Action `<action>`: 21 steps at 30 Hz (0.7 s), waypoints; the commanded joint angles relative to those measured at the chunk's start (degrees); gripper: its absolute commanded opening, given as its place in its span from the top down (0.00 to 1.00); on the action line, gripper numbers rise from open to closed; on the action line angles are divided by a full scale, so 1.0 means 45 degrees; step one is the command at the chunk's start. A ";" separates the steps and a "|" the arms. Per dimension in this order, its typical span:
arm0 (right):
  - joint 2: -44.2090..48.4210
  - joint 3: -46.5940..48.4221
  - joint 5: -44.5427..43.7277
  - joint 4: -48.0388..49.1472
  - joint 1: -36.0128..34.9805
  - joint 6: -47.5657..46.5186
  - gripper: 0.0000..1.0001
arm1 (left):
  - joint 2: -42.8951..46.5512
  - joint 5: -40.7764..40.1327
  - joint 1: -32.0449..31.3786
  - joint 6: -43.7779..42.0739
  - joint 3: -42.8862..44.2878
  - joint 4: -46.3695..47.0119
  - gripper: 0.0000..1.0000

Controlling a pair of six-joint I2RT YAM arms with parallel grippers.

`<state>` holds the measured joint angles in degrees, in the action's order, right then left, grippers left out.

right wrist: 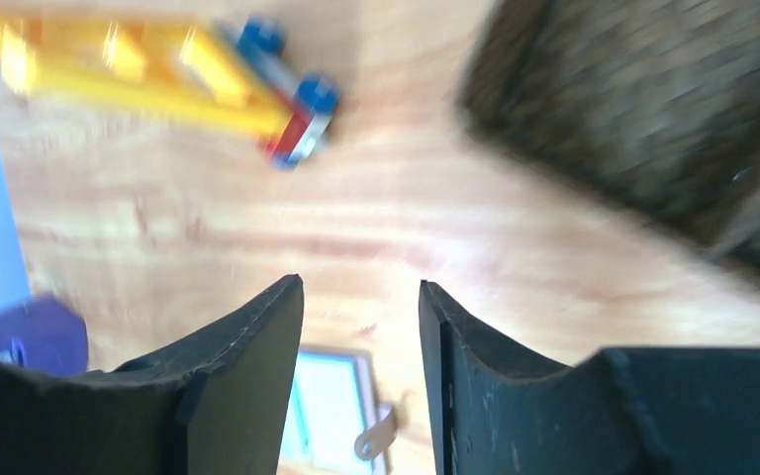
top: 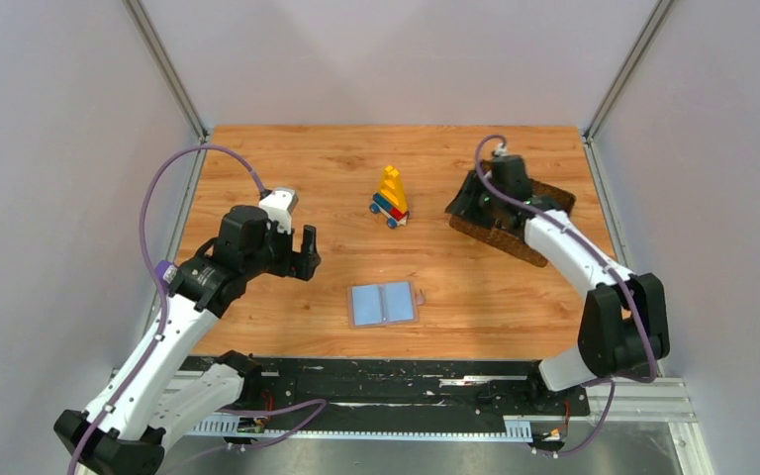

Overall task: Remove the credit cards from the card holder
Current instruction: Adjust the card holder at the center of the board.

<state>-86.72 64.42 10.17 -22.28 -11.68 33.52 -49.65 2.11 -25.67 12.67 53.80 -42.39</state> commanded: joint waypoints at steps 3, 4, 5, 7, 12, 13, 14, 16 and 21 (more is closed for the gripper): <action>0.1200 -0.1208 -0.3328 -0.0275 -0.4751 0.1563 0.50 | 0.0763 -0.1679 0.0089 0.0048 0.0363 0.0007 0.00; 0.1106 -0.1242 -0.3625 -0.0282 -0.5434 0.1913 0.48 | 0.0830 -0.1850 0.0097 0.0062 0.0366 0.0017 0.00; 0.0948 -0.1234 -0.3840 -0.0292 -0.6127 0.2206 0.47 | 0.0992 -0.1921 0.0099 0.0097 0.0368 0.0009 0.00; 0.0481 -0.1142 -0.4250 -0.0331 -0.7357 0.2695 0.45 | 0.1277 -0.2059 0.0104 0.0140 0.0344 0.0041 0.00; -0.1099 -0.0275 -0.4782 -0.0854 -0.9012 0.3324 0.43 | 0.2268 -0.2252 0.0116 0.0211 0.0174 0.0320 0.00; -0.1384 -0.0056 -0.4783 -0.1008 -0.9253 0.3390 0.43 | 0.2383 -0.2370 0.0123 0.0222 0.0154 0.0387 0.00; -0.1671 0.0201 -0.4738 -0.1120 -0.9525 0.3440 0.42 | 0.2611 -0.2435 0.0121 0.0239 0.0110 0.0448 0.00; -0.2199 0.0632 -0.4875 -0.1296 -1.0052 0.3502 0.41 | 0.2866 -0.2560 0.0119 0.0233 0.0048 0.0528 0.00; -0.3661 0.1867 -0.5469 -0.2334 -1.0792 0.3594 0.40 | 0.3053 -0.2462 0.0119 0.0223 -0.0032 0.0607 0.00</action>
<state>-99.63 67.11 -10.52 -28.88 -58.02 47.97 -36.14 -8.08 -25.41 13.15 53.80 -41.87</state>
